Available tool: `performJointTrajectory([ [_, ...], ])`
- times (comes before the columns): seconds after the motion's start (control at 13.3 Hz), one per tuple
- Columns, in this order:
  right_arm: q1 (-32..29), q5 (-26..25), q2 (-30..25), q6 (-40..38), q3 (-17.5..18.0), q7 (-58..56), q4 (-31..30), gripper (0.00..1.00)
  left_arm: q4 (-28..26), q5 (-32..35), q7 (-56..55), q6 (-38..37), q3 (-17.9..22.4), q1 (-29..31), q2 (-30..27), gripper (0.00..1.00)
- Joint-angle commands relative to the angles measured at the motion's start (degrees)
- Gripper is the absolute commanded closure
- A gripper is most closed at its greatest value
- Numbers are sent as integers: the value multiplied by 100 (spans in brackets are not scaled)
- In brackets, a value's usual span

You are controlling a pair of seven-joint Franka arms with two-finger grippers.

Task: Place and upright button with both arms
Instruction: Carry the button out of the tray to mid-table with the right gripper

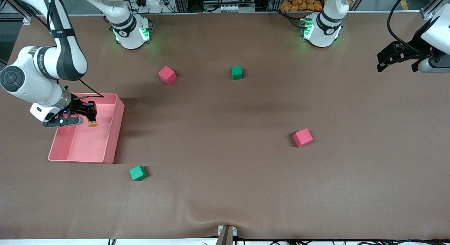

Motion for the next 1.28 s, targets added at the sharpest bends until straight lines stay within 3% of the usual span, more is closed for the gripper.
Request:
performJointTrajectory([
  [0.0,464,181,50,-318,-30,40,422,100,60,-17,102,-50,-13,41,5,0],
  [0.23,824,621,76,-318,-30,477,598,100,60,-17,102,-50,-13,33,5,0],
  [0.53,1711,630,277,-239,-30,1829,852,100,60,-17,102,-50,-22,33,5,0],
  [0.98,2793,630,1226,-230,-30,2842,1827,100,51,-26,102,-50,-22,24,5,0],
  [1.2,3320,657,1972,-230,-39,3683,2582,100,51,-26,102,-50,-22,33,5,0],
])
